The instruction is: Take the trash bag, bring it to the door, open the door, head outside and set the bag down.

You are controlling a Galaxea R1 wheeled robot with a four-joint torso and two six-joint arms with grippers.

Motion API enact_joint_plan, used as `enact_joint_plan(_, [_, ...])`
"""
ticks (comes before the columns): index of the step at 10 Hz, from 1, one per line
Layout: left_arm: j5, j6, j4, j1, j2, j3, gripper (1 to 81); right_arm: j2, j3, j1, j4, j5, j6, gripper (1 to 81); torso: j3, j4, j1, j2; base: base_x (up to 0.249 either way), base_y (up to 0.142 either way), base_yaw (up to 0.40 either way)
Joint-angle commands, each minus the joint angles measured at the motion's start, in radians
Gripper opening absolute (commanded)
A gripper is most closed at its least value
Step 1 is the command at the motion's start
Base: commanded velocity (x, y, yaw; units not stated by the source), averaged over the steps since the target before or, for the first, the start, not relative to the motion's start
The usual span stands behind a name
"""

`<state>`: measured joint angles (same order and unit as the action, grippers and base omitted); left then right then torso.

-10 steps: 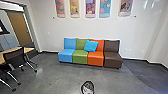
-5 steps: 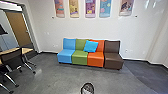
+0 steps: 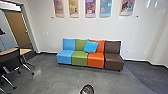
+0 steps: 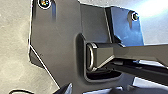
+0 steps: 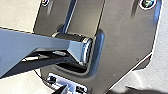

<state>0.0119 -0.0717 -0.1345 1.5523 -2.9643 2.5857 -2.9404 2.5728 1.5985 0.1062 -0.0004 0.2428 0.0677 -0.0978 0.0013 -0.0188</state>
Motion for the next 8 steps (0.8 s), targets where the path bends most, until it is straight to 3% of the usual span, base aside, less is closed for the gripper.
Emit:
enact_joint_plan(1, [-0.059,0.007,-0.008,-0.033,-0.001,-0.006,81.1,0.004,-0.002,-0.031,-0.006,-0.07,0.004,81.1,0.0,0.0,0.0,0.0,0.114,0.0,0.0])
enact_joint_plan(8, [-0.059,0.007,-0.008,-0.033,-0.003,-0.006,81.1,0.004,0.003,-0.031,-0.005,-0.069,0.003,81.1,0.0,0.0,-0.001,0.0,0.114,0.0,0.0])
